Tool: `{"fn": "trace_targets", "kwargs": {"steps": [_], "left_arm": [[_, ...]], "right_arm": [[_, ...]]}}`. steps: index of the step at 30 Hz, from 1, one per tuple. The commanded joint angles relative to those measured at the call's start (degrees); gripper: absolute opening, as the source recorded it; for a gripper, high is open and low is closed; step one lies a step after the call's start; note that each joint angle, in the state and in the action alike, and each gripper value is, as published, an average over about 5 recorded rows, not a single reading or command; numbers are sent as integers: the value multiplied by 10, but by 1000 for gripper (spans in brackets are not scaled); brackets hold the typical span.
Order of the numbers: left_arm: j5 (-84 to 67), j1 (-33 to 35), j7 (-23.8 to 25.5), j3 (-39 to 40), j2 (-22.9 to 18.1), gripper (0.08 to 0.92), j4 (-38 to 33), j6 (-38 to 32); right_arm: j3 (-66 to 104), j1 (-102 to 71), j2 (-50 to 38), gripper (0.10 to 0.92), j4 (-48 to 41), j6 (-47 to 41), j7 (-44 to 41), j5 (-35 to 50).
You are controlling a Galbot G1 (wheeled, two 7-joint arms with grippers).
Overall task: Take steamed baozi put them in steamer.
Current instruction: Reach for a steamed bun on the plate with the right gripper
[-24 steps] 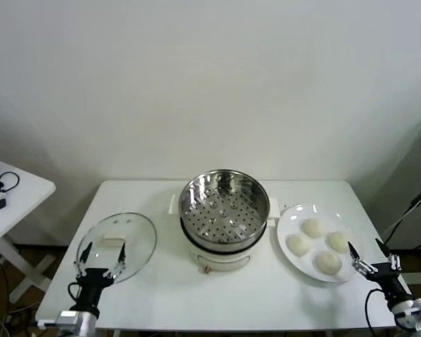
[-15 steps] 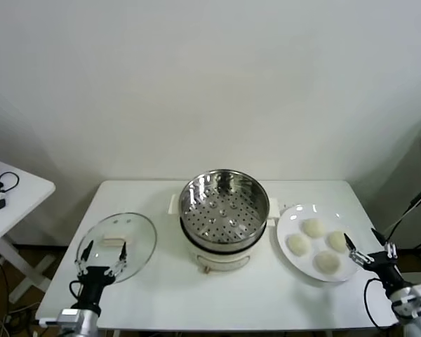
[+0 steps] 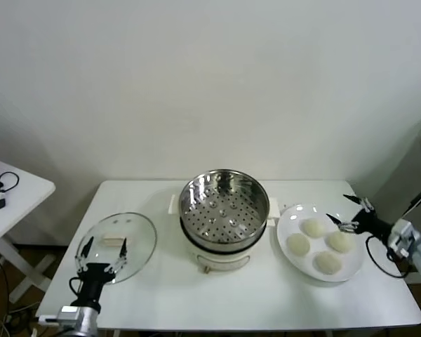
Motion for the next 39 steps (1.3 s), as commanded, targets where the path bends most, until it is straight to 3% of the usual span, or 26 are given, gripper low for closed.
{"fn": "trace_targets", "kwargs": {"steps": [1,6,11,17,39], "left_arm": [[-6,-4,-4,1,20,823,-6,7],[-10,-10,-4,2,25,823,-6,13],[-13,-14,-4,-1,29,823,-7,18],[-17,-13,-4,-11,31,823,-7,22],[-22,-6,-4,-23,40,823,-5,25]], "right_arm": [[-424,403,-79,823,-110,-3,-205,-86],[-552,506,-37,823,-149,24,-268,-156],[-590,553,57,823,-252,62,-296,-244],[-591,548,151,823,-325,61,-296,-251],[-532,447,199,823,-345,49,-267,-268]]}}
